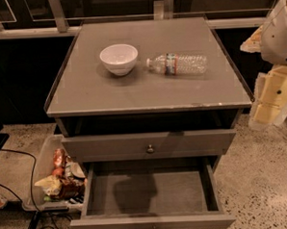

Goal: Close middle drawer

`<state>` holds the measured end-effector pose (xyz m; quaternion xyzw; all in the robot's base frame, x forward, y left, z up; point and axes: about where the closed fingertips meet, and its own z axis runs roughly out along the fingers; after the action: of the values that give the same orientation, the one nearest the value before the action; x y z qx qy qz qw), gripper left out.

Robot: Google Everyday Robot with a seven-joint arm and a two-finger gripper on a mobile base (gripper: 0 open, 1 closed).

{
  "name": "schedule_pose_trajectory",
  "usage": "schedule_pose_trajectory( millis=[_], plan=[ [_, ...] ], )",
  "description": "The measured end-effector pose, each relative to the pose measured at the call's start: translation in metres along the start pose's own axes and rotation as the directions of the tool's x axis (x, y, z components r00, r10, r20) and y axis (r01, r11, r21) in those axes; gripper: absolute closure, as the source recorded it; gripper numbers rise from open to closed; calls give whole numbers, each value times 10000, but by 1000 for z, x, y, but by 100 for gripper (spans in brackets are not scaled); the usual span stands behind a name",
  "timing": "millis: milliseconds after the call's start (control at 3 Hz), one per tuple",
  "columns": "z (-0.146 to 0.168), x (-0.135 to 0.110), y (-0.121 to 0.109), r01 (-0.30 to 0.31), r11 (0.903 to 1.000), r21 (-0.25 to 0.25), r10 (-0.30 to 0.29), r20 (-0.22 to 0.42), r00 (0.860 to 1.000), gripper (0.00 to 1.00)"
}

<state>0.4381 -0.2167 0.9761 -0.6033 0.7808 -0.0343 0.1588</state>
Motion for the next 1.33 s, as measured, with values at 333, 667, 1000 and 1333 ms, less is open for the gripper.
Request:
schedule_pose_trajectory(
  millis=[333, 667, 1000, 1333],
  plan=[
    [0, 0, 0, 0, 10000, 0, 0, 0, 10000, 0],
    [-1, 1, -1, -74, 9999, 140, 76, -170, 9998, 0],
    [23, 15, 11, -371, 9989, -290, 367, -151, 9992, 0],
    [56, 33, 40, -589, 9945, -865, 598, 79, 9982, 0]
  ],
)
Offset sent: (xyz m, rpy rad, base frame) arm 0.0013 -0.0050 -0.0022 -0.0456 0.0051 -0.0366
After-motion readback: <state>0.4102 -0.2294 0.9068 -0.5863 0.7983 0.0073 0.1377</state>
